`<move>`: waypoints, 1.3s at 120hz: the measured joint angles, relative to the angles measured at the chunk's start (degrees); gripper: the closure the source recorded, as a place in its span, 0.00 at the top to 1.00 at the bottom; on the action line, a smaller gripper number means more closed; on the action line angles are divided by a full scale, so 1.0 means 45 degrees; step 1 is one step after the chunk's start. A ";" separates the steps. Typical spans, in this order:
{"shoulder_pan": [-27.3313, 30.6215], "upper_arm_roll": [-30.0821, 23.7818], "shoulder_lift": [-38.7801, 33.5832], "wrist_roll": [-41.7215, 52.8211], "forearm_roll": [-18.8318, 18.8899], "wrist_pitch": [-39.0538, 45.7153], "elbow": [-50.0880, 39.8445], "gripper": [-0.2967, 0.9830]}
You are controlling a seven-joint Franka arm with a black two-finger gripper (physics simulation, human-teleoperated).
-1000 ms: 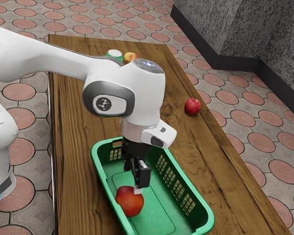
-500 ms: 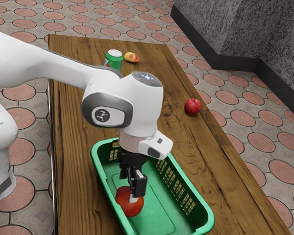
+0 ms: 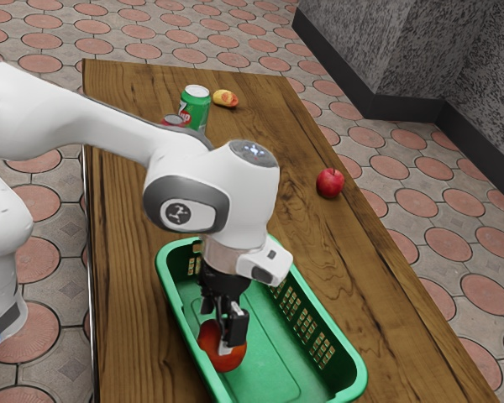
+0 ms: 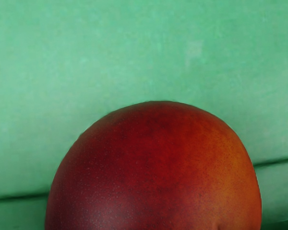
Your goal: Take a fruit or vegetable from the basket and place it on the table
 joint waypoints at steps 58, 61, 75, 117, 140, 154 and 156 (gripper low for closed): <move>0.2222 -0.2424 -0.0006 -0.0036 -0.0067 0.0060 0.0559 0.70; 0.2219 -0.2431 -0.0008 -0.0040 -0.0060 0.0062 0.0545 0.67; 0.2163 -0.2394 0.0003 -0.0070 0.0007 0.0072 0.0542 0.62; 0.1034 0.1200 0.1068 0.0025 0.1765 -0.0708 0.3578 0.46; 0.2116 0.1466 0.3515 0.0076 0.4041 -0.2235 0.7366 0.47; 0.2171 0.1535 0.5981 0.0111 0.5963 -0.2708 0.8558 0.47; 0.2178 0.1549 0.6275 0.0116 0.6218 -0.2755 0.8668 0.47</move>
